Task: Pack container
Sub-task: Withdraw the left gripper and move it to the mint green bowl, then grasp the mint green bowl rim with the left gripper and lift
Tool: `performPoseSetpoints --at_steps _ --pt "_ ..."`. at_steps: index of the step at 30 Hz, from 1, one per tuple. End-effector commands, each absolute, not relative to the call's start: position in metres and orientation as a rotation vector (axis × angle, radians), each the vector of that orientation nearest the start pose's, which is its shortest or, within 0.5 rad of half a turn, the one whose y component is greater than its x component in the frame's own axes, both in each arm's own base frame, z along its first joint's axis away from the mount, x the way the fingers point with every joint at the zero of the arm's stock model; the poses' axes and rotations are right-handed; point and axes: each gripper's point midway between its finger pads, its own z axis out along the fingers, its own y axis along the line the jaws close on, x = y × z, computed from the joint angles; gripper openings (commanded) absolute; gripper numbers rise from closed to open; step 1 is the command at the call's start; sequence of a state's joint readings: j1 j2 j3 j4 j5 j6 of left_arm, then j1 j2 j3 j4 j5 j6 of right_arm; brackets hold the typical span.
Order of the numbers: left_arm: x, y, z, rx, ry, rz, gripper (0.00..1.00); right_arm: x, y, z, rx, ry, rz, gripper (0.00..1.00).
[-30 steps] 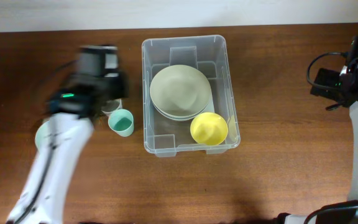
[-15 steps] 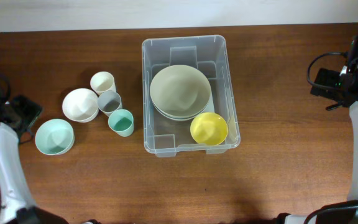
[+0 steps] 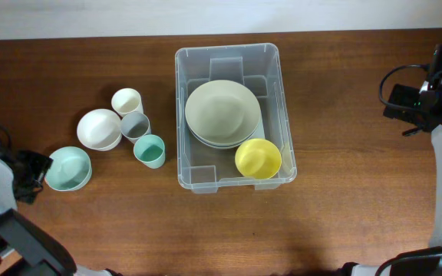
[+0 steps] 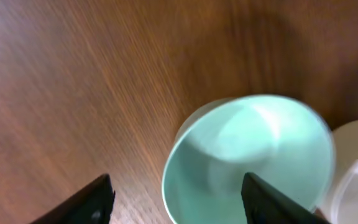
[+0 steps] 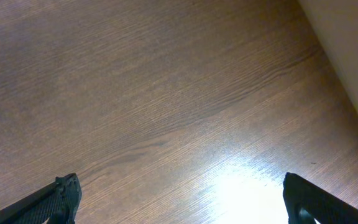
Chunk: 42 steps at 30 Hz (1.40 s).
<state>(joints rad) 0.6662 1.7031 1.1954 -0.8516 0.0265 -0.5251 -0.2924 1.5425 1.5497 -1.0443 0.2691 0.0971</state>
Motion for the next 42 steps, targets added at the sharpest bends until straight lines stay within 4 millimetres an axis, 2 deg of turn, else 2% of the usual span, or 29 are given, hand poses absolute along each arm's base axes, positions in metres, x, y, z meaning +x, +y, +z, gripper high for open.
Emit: performPoseSetpoints --at_steps 1,4,8,12,14,15,16,19,29,31,34,38,42 --pt "0.275 0.204 0.043 -1.667 2.464 -0.056 0.64 0.35 -0.156 0.234 0.608 2.533 -0.437 0.99" --pt "0.274 0.204 0.032 -1.67 2.468 -0.058 0.58 0.35 -0.156 0.234 0.608 2.533 -0.437 0.99" --pt "0.275 0.205 0.023 -1.66 2.455 -0.054 0.44 0.35 -0.156 0.234 0.608 2.533 -0.437 0.99" --pt "0.276 0.205 0.016 -1.649 2.441 -0.052 0.34 0.35 -0.156 0.234 0.608 2.533 -0.437 0.99" --pt "0.275 0.205 0.014 -1.647 2.439 -0.051 0.27 0.35 -0.156 0.234 0.608 2.533 -0.437 0.99" --pt "0.276 0.205 0.014 -1.639 2.444 -0.051 0.19 0.35 -0.156 0.234 0.608 2.533 -0.437 0.99" --pt "0.276 0.205 0.014 -1.639 2.444 -0.051 0.17 0.35 -0.156 0.234 0.608 2.533 -0.437 0.99" --pt "0.276 0.205 0.014 -1.639 2.444 -0.05 0.01 0.35 -0.156 0.234 0.608 2.533 -0.437 0.99" --pt "0.277 0.207 0.02 -1.598 2.453 -0.04 0.0 0.35 -0.156 0.234 0.608 2.533 -0.437 0.99" --pt "0.278 0.208 0.027 -1.559 2.452 -0.031 0.01 0.35 -0.156 0.234 0.608 2.533 -0.437 0.99" --pt "0.279 0.216 0.049 -1.532 2.401 0.025 0.01 0.35 -0.156 0.234 0.608 2.533 -0.437 0.99" --pt "0.284 0.221 0.093 -1.463 2.292 0.048 0.01 0.35 -0.156 0.234 0.608 2.533 -0.437 0.99" --pt "0.292 0.21 0.144 -1.348 2.185 0.024 0.0 0.35 -0.156 0.234 0.608 2.533 -0.437 0.99"
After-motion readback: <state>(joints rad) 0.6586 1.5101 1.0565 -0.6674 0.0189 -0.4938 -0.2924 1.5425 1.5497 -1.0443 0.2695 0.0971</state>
